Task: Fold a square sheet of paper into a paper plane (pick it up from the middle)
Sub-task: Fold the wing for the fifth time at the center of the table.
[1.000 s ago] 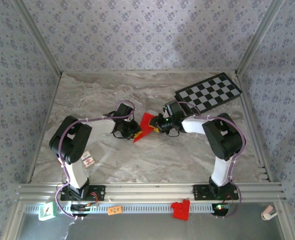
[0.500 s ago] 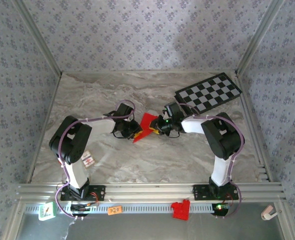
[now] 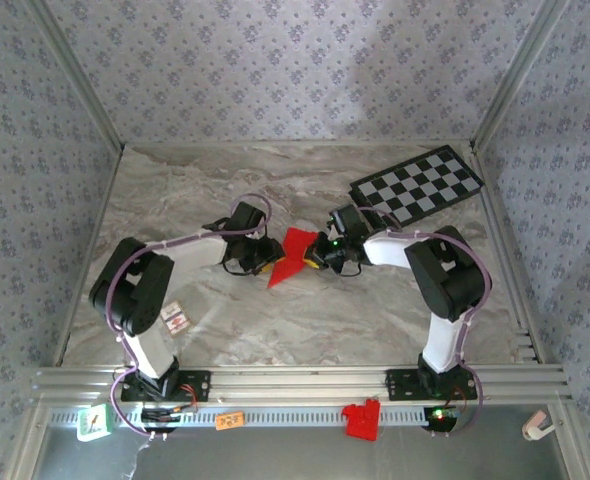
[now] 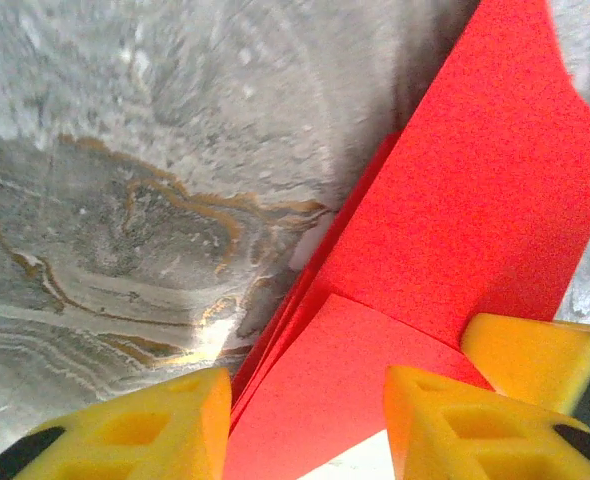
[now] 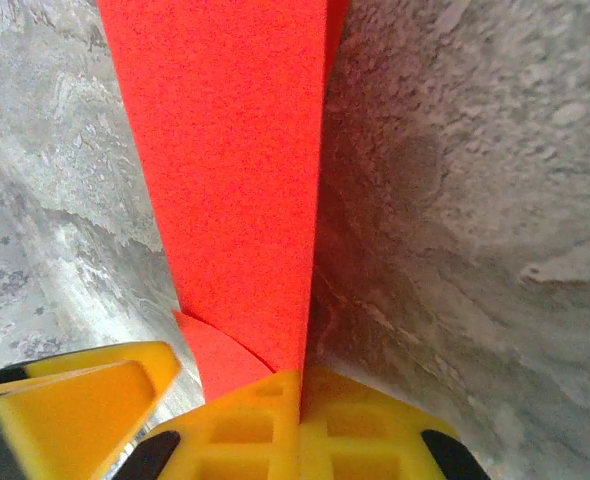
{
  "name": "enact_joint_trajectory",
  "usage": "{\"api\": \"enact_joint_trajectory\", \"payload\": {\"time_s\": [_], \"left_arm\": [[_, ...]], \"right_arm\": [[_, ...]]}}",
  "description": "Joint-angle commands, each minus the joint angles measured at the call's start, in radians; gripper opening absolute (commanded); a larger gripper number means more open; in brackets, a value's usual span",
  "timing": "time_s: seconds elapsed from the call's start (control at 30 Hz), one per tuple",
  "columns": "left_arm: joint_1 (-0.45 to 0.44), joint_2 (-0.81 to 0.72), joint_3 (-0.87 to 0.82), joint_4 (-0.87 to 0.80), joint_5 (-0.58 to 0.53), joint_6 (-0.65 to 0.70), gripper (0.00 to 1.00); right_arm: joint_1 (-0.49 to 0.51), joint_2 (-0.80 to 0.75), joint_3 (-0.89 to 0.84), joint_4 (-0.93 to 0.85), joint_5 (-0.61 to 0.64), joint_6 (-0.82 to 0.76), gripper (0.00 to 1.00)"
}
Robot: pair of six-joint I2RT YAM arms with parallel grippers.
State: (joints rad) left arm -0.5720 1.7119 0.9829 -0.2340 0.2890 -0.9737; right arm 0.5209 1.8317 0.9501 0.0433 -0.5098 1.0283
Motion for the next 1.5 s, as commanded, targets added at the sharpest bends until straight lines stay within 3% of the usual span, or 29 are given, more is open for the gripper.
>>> {"api": "enact_joint_trajectory", "payload": {"time_s": [0.0,0.23,0.43,0.63,0.8,1.13,1.47], "left_arm": [[-0.023,-0.065,0.040,-0.043,-0.062,0.167,0.47],[-0.105,-0.101,0.031,0.017,-0.151,0.449,0.74],[-0.182,-0.131,-0.011,0.120,-0.213,0.633,0.84],[-0.247,-0.163,-0.117,0.318,-0.225,0.854,0.81],[-0.260,-0.110,-0.090,0.326,-0.218,0.950,0.75],[-0.267,-0.011,-0.055,0.348,-0.217,1.034,0.64],[-0.263,0.038,-0.063,0.412,-0.241,1.034,0.50]], "right_arm": [[-0.009,-0.062,0.039,-0.093,0.038,-0.029,0.00],[-0.031,-0.125,0.015,-0.117,0.054,0.030,0.00],[-0.057,-0.168,-0.013,-0.129,0.070,0.082,0.01],[-0.076,-0.184,-0.030,-0.128,0.056,0.119,0.01],[-0.082,-0.184,-0.031,-0.131,0.045,0.139,0.01],[-0.088,-0.180,-0.014,-0.144,0.026,0.154,0.02],[-0.087,-0.167,0.006,-0.170,0.009,0.154,0.03]]}}
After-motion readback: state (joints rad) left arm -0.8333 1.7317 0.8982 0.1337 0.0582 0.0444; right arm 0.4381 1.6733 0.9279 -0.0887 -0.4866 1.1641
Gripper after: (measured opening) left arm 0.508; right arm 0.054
